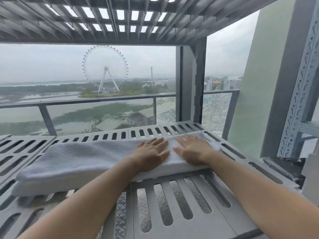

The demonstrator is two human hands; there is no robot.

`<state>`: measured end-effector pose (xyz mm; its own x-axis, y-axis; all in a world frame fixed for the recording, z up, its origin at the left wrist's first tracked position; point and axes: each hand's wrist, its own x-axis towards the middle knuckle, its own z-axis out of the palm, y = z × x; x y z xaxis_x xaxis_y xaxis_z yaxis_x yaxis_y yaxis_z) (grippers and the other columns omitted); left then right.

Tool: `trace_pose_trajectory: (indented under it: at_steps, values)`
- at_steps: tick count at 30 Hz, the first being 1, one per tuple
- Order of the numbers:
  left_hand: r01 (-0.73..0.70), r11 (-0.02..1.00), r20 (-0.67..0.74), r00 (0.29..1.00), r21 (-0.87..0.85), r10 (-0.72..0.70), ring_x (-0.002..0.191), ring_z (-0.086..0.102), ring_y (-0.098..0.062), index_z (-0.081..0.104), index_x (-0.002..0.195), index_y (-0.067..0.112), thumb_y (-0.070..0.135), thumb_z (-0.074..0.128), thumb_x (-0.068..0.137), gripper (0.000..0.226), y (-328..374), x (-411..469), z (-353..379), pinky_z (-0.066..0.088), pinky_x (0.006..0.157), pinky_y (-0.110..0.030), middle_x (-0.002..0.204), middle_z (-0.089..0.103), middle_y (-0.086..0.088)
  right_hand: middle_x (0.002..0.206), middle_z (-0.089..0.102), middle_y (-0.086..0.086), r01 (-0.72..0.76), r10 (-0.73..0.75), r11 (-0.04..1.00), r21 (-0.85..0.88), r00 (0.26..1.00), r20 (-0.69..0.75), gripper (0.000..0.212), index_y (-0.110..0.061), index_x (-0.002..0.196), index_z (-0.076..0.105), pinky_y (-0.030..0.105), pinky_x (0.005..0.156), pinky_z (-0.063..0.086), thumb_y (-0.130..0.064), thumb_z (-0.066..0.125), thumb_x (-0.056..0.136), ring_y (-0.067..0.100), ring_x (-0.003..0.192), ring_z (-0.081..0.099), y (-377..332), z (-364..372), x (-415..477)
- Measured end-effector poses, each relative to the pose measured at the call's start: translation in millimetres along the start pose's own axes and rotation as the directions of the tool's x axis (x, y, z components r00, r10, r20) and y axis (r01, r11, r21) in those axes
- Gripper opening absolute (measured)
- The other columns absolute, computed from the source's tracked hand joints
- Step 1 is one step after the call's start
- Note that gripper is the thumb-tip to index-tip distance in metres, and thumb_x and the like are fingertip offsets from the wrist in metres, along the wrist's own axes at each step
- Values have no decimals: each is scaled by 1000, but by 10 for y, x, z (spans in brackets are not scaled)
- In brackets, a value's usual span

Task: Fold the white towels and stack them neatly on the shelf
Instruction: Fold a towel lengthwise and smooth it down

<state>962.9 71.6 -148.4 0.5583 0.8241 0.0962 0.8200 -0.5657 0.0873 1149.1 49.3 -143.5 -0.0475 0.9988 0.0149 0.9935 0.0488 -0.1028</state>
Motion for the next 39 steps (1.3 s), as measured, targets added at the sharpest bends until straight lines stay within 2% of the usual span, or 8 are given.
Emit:
trace_pose_trajectory:
  at_steps: [6,10,14,22,28,33,36,39]
  values:
    - [290,956,-81,955,42,-286,144,4,-23,13,148,28,61,23,91,66,-4,-147,-83,6,114,-53,158,6,0,156,9,1,40,-38,999,28,996,-85,63,-31,145,15,54,114,6,-59,24,89,24,143,8,-68,-55,17]
    - [354,935,-28,935,20,-353,144,0,-20,9,148,33,63,21,91,65,-159,-459,-166,3,114,-54,158,-2,2,156,6,-7,173,-171,980,94,985,-35,57,-35,145,13,57,111,-1,-56,23,93,16,143,3,-97,-10,16]
    - [409,911,-24,913,62,-408,144,1,-18,10,147,38,64,19,91,62,-413,-954,-217,3,115,-51,158,-1,4,156,7,-6,176,-175,980,87,984,-19,57,-33,145,15,59,112,-1,-56,22,94,16,143,4,-96,-4,41]
    - [314,944,-15,949,104,-314,144,8,-17,11,149,21,57,23,94,66,-416,-1408,-277,10,117,-39,157,8,-1,156,13,0,471,-476,826,309,877,-65,51,-20,145,25,30,113,5,-40,31,98,13,143,8,-1324,3,-115]
    - [209,962,-132,973,175,-187,123,45,-17,43,132,28,58,54,81,61,-852,-1770,-504,39,100,-37,136,45,5,155,18,-2,460,-464,841,286,884,-60,52,-21,145,27,31,113,11,-38,38,96,16,142,15,-1794,-25,-16]
    - [113,973,-210,975,202,-70,108,51,-14,51,115,26,55,62,78,48,-1394,-1878,-547,40,92,-26,121,53,3,154,22,-6,535,-532,797,278,841,-94,53,-31,140,34,33,113,13,-53,37,92,12,140,18,-2077,130,-7]
    - [60,984,-262,965,166,-15,89,51,-11,54,105,20,58,60,78,46,-1701,-1950,-551,45,81,-25,107,57,1,148,33,-12,591,-559,772,235,806,-194,56,-45,126,48,37,110,27,-73,35,79,9,134,32,-2074,181,-52]
    - [37,986,-345,938,164,22,79,45,-8,57,100,18,64,54,76,52,-1920,-1981,-520,41,73,-22,101,58,0,141,44,-11,637,-597,766,84,754,-274,58,-43,120,56,33,101,36,-75,43,73,8,123,46,-2099,159,-70]
